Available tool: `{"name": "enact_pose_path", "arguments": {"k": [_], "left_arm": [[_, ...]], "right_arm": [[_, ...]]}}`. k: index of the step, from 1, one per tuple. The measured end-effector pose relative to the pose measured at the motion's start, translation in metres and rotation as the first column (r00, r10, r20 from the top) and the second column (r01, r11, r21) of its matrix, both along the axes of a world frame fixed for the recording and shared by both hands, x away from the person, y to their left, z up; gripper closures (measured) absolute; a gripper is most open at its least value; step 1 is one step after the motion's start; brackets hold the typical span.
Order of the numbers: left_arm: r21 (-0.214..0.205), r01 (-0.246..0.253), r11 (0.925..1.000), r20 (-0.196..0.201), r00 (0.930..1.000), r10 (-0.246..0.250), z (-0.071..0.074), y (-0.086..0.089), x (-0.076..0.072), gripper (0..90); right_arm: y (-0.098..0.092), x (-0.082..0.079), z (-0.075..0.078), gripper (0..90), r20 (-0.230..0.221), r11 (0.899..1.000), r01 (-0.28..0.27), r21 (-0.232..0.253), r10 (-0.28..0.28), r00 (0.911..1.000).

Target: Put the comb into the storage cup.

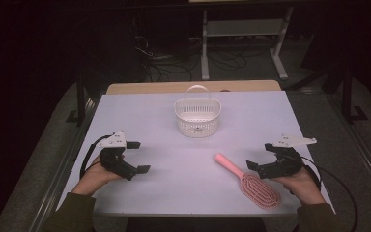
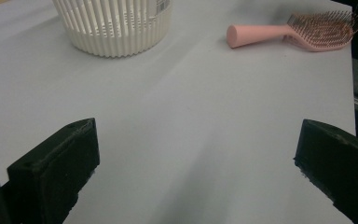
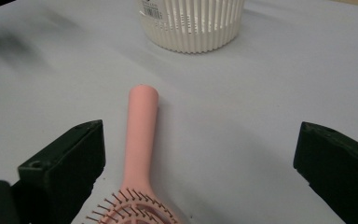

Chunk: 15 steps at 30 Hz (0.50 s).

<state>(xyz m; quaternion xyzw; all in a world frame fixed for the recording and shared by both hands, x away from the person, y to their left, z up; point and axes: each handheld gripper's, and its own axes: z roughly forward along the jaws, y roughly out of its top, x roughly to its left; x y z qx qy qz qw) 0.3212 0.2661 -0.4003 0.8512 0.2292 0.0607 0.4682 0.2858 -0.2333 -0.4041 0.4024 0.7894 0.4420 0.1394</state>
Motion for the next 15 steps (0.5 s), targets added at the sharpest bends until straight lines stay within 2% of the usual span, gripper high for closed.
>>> {"name": "enact_pose_path", "arguments": {"k": [6, 15], "left_arm": [[-0.001, 0.001, 1.0000, -0.001, 1.0000, -0.001, 0.000, 0.001, -0.001, 0.0], [-0.004, -0.002, 1.0000, -0.002, 1.0000, 0.002, 0.000, 0.000, -0.001, 0.0]], "right_arm": [[0.004, 0.003, 0.003, 4.4, -0.006, 1.000, 0.003, -0.014, -0.003, 1.0000], [0.016, 0.009, 0.007, 9.3, -0.028, 0.998, -0.038, -0.042, 0.037, 0.9989]]}}
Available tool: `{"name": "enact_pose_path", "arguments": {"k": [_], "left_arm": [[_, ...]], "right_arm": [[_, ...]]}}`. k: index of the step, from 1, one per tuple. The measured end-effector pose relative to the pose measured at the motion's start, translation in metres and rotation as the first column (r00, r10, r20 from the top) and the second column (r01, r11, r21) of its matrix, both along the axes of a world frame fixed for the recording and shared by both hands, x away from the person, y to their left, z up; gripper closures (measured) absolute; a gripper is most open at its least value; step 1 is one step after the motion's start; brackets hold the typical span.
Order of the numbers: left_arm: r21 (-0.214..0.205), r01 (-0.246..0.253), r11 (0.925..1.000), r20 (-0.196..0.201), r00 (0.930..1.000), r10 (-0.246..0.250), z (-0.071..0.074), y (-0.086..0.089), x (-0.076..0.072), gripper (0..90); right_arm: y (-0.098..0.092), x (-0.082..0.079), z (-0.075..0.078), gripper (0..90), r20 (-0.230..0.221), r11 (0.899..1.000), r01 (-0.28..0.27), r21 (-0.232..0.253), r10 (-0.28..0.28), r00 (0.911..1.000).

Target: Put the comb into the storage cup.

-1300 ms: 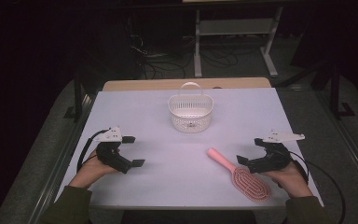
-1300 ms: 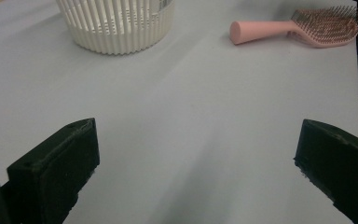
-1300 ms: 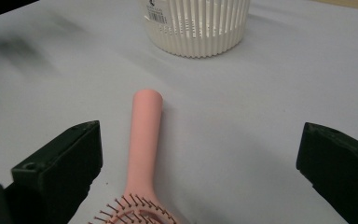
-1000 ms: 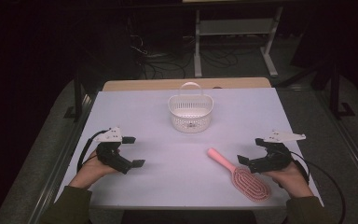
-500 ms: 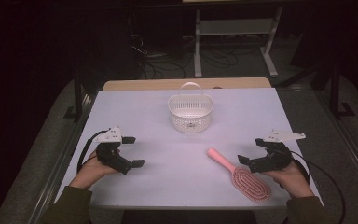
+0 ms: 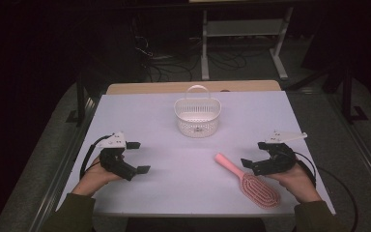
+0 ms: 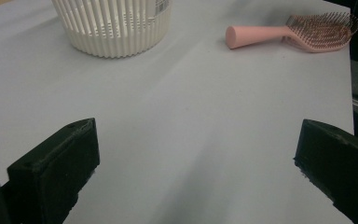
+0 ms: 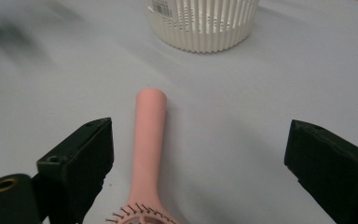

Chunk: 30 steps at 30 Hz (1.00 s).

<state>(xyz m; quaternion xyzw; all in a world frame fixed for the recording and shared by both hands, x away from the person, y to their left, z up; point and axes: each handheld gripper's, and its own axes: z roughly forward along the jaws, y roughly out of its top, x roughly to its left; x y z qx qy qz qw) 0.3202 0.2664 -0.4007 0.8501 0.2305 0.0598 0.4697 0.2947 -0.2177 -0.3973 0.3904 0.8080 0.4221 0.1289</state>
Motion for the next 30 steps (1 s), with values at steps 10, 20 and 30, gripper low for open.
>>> {"name": "enact_pose_path", "arguments": {"k": [10, 20, 30], "left_arm": [[-0.008, -0.001, 1.0000, 0.001, 1.0000, 0.001, 0.000, 0.001, 0.000, 0.0], [-0.011, 0.001, 0.9999, 0.002, 1.0000, -0.001, 0.000, 0.001, 0.000, 0.0], [-0.017, 0.001, 0.9999, 0.001, 1.0000, -0.001, 0.001, 0.002, 0.000, 0.0]], "right_arm": [[0.015, 0.006, 0.000, 17.0, -0.028, 0.998, -0.044, -0.033, 0.043, 0.9987], [0.033, 0.013, -0.001, 28.8, -0.056, 0.993, -0.096, -0.068, 0.092, 0.9942], [0.049, 0.019, -0.004, 41.1, -0.089, 0.984, -0.141, -0.106, 0.132, 0.9873]]}}
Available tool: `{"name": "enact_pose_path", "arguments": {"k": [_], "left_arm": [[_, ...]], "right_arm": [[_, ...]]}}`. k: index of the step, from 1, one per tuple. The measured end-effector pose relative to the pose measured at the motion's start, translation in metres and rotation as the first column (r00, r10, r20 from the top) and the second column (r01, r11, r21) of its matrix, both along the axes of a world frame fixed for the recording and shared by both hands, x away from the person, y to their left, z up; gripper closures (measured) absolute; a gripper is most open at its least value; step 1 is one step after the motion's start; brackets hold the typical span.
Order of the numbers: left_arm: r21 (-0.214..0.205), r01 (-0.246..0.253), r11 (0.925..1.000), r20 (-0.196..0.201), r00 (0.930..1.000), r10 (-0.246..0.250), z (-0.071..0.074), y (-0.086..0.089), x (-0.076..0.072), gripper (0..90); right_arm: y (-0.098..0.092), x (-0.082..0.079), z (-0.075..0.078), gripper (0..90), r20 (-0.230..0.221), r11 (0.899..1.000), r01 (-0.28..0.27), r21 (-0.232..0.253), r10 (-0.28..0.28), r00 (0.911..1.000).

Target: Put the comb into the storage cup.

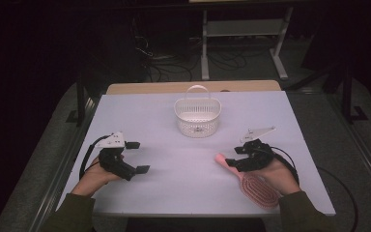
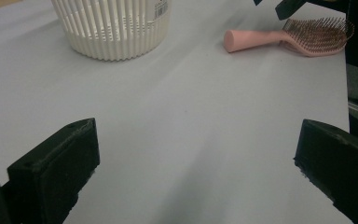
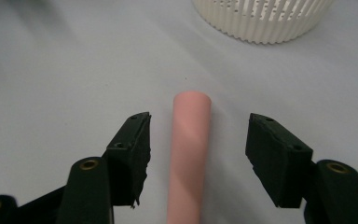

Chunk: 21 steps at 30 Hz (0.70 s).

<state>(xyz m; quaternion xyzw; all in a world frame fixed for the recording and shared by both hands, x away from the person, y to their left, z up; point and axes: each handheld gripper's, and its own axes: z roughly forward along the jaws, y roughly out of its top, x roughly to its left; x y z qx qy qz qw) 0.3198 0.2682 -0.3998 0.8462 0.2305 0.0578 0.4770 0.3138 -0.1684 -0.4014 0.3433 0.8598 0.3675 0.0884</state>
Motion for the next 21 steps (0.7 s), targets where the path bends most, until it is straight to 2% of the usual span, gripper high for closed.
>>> {"name": "enact_pose_path", "arguments": {"k": [6, 9, 10, 13, 21], "left_arm": [[-0.002, -0.001, 1.0000, 0.000, 1.0000, 0.001, 0.000, 0.000, 0.000, 0.0], [-0.002, 0.000, 1.0000, 0.000, 1.0000, 0.000, 0.000, 0.000, 0.000, 0.0], [-0.002, 0.001, 1.0000, 0.000, 1.0000, -0.001, 0.000, 0.000, 0.000, 0.0], [-0.003, 0.001, 1.0000, 0.000, 1.0000, -0.001, 0.000, 0.000, 0.000, 0.0], [0.000, 0.003, 1.0000, 0.000, 1.0000, -0.003, 0.000, 0.000, 0.000, 0.0]], "right_arm": [[0.009, 0.002, -0.002, 49.7, -0.014, 0.999, -0.022, -0.023, 0.022, 0.9997], [0.012, 0.003, -0.002, 56.9, -0.019, 0.999, -0.037, -0.029, 0.036, 0.9992], [0.015, 0.003, -0.003, 62.7, -0.024, 0.998, -0.048, -0.037, 0.047, 0.9986], [0.019, 0.004, -0.003, 71.0, -0.033, 0.997, -0.061, -0.048, 0.060, 0.9976], [0.029, 0.008, -0.006, 84.9, -0.052, 0.993, -0.095, -0.071, 0.092, 0.9944]]}}
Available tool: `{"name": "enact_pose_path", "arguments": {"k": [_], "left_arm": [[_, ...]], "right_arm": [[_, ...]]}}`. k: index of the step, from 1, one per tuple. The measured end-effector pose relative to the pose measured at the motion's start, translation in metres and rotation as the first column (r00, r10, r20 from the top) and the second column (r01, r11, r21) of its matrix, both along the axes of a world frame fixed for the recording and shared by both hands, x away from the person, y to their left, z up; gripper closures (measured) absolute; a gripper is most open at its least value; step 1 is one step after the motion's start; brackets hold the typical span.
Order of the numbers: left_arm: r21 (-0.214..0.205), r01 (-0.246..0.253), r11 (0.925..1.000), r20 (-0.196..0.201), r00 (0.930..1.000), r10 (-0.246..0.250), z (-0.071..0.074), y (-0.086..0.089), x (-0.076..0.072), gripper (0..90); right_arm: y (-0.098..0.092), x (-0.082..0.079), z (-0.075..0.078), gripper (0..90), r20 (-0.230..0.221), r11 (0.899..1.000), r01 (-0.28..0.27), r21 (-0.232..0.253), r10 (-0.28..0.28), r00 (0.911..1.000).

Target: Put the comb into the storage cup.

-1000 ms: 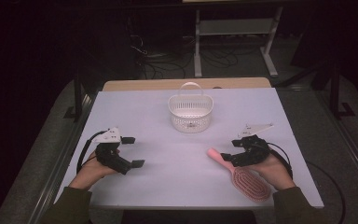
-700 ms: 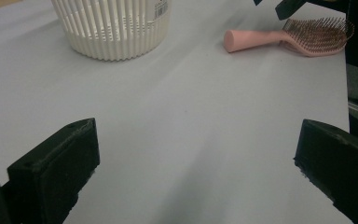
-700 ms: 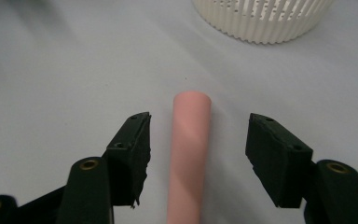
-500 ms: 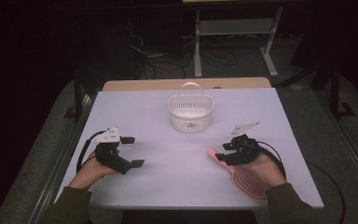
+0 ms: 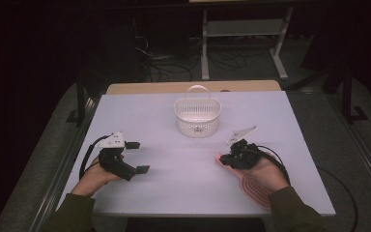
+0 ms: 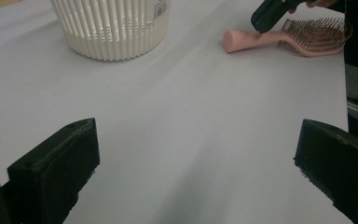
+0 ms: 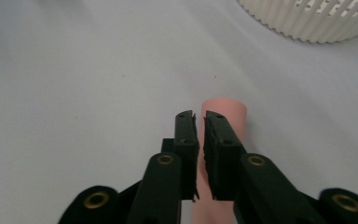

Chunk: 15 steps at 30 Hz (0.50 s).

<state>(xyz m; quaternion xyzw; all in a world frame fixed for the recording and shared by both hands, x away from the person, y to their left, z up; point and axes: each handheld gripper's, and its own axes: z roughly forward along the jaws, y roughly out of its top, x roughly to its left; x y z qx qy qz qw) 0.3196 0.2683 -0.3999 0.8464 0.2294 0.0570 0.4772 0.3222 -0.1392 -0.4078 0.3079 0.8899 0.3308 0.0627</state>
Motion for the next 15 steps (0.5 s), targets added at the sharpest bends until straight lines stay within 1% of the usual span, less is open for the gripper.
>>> {"name": "enact_pose_path", "arguments": {"k": [3, 4, 6, 12, 15], "left_arm": [[0.002, 0.002, 1.0000, 0.000, 1.0000, -0.002, 0.000, 0.000, 0.000, 0.0], [0.004, 0.003, 1.0000, 0.001, 1.0000, -0.003, 0.000, 0.000, 0.000, 0.0], [0.004, 0.003, 1.0000, 0.000, 1.0000, -0.003, -0.001, 0.000, 0.000, 0.0], [0.005, 0.003, 1.0000, -0.002, 1.0000, -0.003, -0.001, 0.000, 0.000, 0.0], [0.006, 0.003, 1.0000, -0.003, 1.0000, -0.003, -0.002, -0.001, 0.000, 0.1]], "right_arm": [[0.002, 0.001, -0.001, 87.4, -0.004, 1.000, -0.008, -0.007, 0.008, 1.0000], [0.005, 0.001, -0.002, 88.8, -0.006, 1.000, -0.021, -0.017, 0.021, 0.9998], [0.007, 0.001, -0.002, 88.9, -0.010, 0.999, -0.025, -0.021, 0.025, 0.9996], [0.018, 0.004, -0.005, 89.1, -0.014, 0.996, -0.068, -0.052, 0.067, 0.9977], [0.020, 0.004, -0.006, 89.1, -0.018, 0.995, -0.074, -0.061, 0.073, 0.9972]]}}
